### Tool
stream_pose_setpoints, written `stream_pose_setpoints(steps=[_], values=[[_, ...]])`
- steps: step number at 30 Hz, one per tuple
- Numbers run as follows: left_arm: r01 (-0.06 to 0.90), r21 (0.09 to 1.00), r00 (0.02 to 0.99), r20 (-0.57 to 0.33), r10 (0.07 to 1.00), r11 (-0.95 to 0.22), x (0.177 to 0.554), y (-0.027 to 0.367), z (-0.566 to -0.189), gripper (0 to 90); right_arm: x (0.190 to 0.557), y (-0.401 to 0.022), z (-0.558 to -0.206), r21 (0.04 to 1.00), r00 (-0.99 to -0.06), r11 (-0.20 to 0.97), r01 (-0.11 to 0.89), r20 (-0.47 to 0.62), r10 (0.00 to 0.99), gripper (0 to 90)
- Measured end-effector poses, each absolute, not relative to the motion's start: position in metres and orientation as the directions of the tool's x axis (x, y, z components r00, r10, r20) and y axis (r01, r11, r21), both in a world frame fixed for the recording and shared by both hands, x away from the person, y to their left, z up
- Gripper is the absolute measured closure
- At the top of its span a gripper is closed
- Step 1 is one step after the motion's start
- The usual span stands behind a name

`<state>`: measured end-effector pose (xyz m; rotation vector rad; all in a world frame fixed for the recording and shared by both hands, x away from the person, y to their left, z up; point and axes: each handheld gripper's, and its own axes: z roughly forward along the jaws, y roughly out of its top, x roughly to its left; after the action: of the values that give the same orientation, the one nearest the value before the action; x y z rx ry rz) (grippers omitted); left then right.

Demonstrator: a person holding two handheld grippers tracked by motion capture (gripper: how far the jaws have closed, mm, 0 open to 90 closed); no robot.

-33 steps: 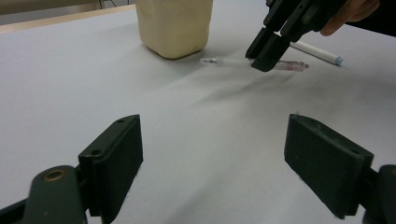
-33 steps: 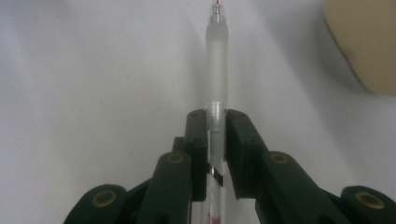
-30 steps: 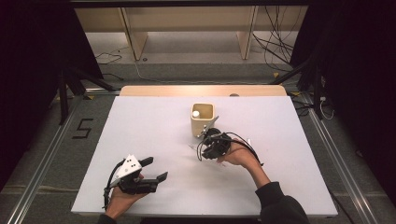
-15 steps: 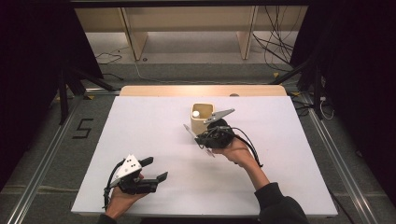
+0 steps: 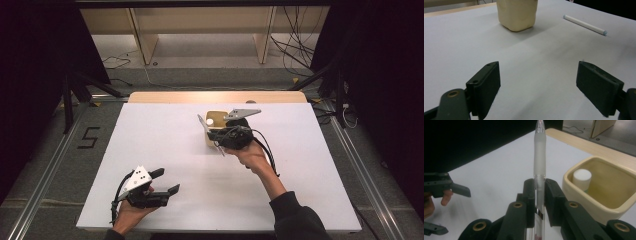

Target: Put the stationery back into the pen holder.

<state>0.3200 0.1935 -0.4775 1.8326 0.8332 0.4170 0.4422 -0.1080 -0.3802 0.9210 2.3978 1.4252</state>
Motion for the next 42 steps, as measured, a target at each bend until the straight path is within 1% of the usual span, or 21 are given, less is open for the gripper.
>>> stream_pose_setpoints(steps=[10, 19, 25, 42], values=[[0.348, 0.91, 0.699, -0.092, 0.709, -0.226, 0.32, 0.194, -0.477, 19.0, 0.455, -0.114, -0.365, 0.877, -0.743, 0.257, 0.406, 0.153, 0.652, 79.6], [0.347, 0.91, 0.7, -0.092, 0.708, -0.225, 0.32, 0.194, -0.477, 19.0, 0.47, -0.119, -0.355, 0.891, -0.699, 0.213, 0.401, 0.148, 0.7, 79.6], [0.348, 0.911, 0.699, -0.094, 0.709, -0.222, 0.32, 0.194, -0.477, 19.0, 0.479, -0.116, -0.352, 0.891, -0.68, 0.196, 0.41, 0.155, 0.716, 79.6], [0.345, 0.914, 0.697, -0.1, 0.71, -0.211, 0.319, 0.194, -0.477, 19.0, 0.496, -0.111, -0.35, 0.886, -0.645, 0.205, 0.417, 0.13, 0.753, 79.6]])
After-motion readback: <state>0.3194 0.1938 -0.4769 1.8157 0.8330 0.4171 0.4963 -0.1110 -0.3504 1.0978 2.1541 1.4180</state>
